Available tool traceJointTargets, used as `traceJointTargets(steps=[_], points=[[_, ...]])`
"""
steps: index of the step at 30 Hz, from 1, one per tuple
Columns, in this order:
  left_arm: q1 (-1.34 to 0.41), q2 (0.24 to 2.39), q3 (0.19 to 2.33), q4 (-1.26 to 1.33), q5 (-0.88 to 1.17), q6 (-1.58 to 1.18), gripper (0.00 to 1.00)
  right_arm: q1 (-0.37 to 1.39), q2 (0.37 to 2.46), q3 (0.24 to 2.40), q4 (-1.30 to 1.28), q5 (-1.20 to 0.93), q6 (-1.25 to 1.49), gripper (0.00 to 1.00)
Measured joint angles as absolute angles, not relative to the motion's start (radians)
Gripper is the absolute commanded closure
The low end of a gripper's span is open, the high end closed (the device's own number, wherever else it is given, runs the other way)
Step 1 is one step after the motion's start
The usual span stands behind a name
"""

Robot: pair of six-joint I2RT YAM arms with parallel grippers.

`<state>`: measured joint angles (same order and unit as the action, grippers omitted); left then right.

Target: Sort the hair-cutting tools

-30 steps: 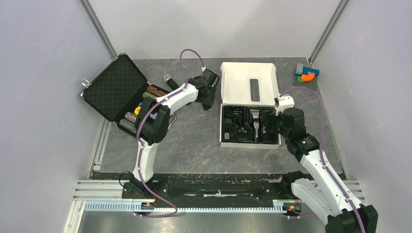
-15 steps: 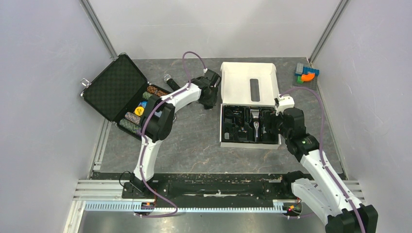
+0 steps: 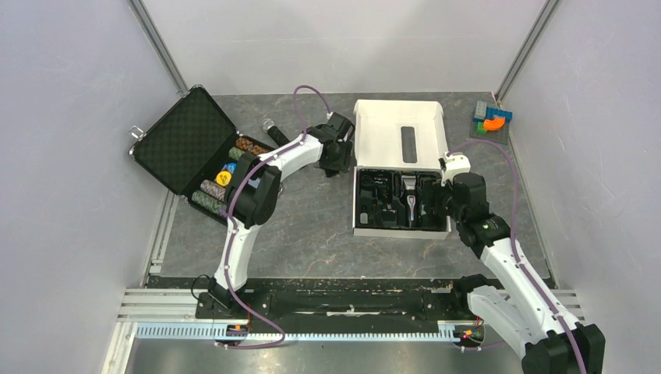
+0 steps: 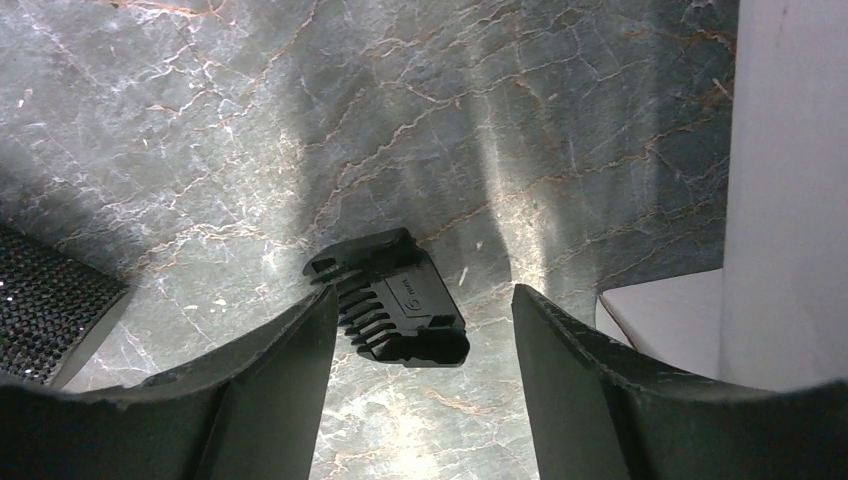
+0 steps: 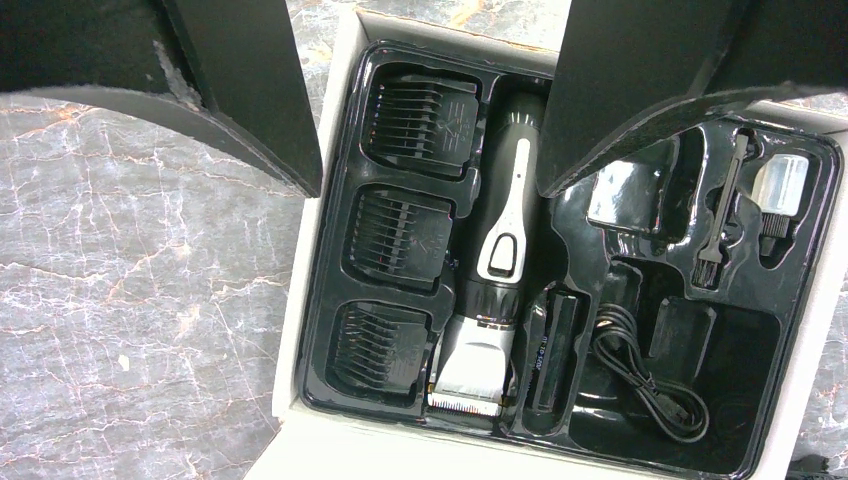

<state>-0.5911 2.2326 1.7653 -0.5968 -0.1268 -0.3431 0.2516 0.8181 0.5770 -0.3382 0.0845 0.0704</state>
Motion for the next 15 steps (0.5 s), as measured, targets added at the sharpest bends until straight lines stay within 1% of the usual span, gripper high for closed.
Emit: traceJointTargets(steps=[2, 4, 7, 9, 11, 15], points=[[-0.591, 2.233, 1.764, -0.596, -0.123, -0.343, 0.32, 0.252, 0.818, 0.577, -0.338, 0.084, 0.071, 0.18], [-0.591, 2.233, 1.764, -0.596, -0.12, -0.343, 0.38, 0.252, 0.818, 0.577, -0.338, 0.084, 0.071, 0.18], [-0.591, 2.233, 1.76, -0.596, -0.121, -0.343, 0.53, 0.252, 0.82, 0.577, -0.338, 0.083, 0.077, 0.18], [-0.591, 2.232, 1.76, -0.595, -0.121, -0.342, 0.64, 0.252, 0.823, 0.577, -0.337, 0.081, 0.079, 0.18], [-0.591, 2.227, 1.754, -0.584, -0.12, -0.343, 0.73, 0.252, 0.825, 0.577, -0.337, 0.079, 0.081, 0.16], [-0.591, 2.193, 1.721, -0.568, -0.124, -0.342, 0.81, 0.252, 0.826, 0.577, -0.337, 0.076, 0.086, 0.16]])
